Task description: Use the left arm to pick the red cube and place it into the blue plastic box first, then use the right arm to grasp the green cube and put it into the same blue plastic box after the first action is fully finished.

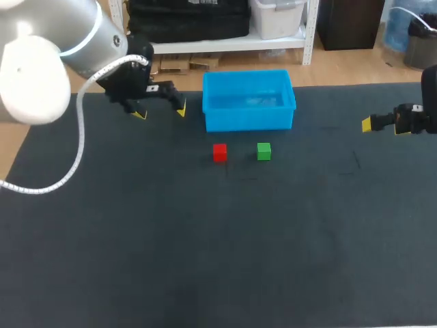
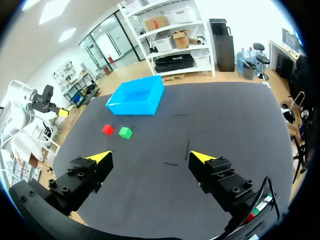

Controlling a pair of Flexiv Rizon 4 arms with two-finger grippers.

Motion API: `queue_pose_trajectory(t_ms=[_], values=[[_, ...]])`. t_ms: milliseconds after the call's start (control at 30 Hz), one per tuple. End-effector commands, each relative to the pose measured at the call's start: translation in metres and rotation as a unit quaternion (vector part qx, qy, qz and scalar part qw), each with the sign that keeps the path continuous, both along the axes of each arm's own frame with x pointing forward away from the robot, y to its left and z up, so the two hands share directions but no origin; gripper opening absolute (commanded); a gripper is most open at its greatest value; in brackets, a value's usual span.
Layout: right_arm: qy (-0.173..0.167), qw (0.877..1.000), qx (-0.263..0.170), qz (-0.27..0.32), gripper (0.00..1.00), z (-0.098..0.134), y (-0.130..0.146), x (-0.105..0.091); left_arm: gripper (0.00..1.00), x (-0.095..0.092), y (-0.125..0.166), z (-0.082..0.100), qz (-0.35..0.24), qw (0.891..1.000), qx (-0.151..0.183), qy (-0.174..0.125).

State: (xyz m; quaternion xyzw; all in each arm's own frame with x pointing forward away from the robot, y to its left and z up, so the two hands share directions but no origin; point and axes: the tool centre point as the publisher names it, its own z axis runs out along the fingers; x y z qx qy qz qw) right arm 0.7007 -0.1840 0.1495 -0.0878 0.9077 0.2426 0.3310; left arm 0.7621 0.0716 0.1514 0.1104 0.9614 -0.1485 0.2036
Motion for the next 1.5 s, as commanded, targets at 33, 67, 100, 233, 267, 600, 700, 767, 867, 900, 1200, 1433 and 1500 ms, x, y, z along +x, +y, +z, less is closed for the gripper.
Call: queue_pose_trajectory(t_ms=[33, 67, 100, 233, 267, 600, 700, 767, 867, 900, 1200, 1433, 1500], values=[[0.000, 1.000, 0.000, 0.000, 1.00, 0.000, 0.000, 0.000, 1.00, 0.000, -0.002, 0.000, 0.003, 1.000, 0.005, 0.000], [0.000, 1.000, 0.000, 0.000, 1.00, 0.000, 0.000, 0.000, 1.00, 0.000, -0.002, 0.000, 0.003, 1.000, 0.005, 0.000], [0.000, 1.000, 0.000, 0.000, 1.00, 0.000, 0.000, 0.000, 1.00, 0.000, -0.002, 0.000, 0.003, 1.000, 0.005, 0.000], [0.000, 1.000, 0.000, 0.000, 1.00, 0.000, 0.000, 0.000, 1.00, 0.000, -0.002, 0.000, 0.003, 1.000, 0.005, 0.000], [0.000, 1.000, 0.000, 0.000, 1.00, 0.000, 0.000, 0.000, 1.00, 0.000, -0.002, 0.000, 0.003, 1.000, 0.005, 0.000], [0.000, 1.000, 0.000, 0.000, 1.00, 0.000, 0.000, 0.000, 1.00, 0.013, -0.032, -0.004, 0.016, 0.997, 0.058, 0.039], [0.000, 1.000, 0.000, 0.000, 1.00, 0.000, 0.000, 0.000, 1.00, 0.018, -0.048, -0.009, 0.017, 0.996, 0.071, 0.050], [0.000, 1.000, 0.000, 0.000, 1.00, 0.000, 0.000, 0.000, 1.00, 0.021, -0.057, -0.014, 0.018, 0.996, 0.070, 0.054], [0.000, 1.000, 0.000, 0.000, 1.00, 0.000, 0.000, 0.000, 1.00, 0.025, -0.068, -0.019, 0.023, 0.995, 0.081, 0.060], [0.000, 1.000, 0.000, 0.000, 1.00, 0.000, 0.000, 0.000, 1.00, 0.026, -0.072, -0.022, 0.029, 0.994, 0.085, 0.066], [0.000, 1.000, 0.000, 0.000, 1.00, 0.000, 0.000, 0.000, 1.00, 0.030, -0.092, -0.042, 0.061, 0.989, 0.089, 0.097], [0.000, 1.000, 0.000, 0.000, 1.00, 0.000, 0.000, 0.000, 1.00, 0.030, -0.097, -0.048, 0.075, 0.987, 0.102, 0.096], [0.000, 1.000, 0.000, 0.000, 1.00, 0.000, 0.000, 0.000, 1.00, 0.030, -0.097, -0.048, 0.079, 0.987, 0.106, 0.095]])
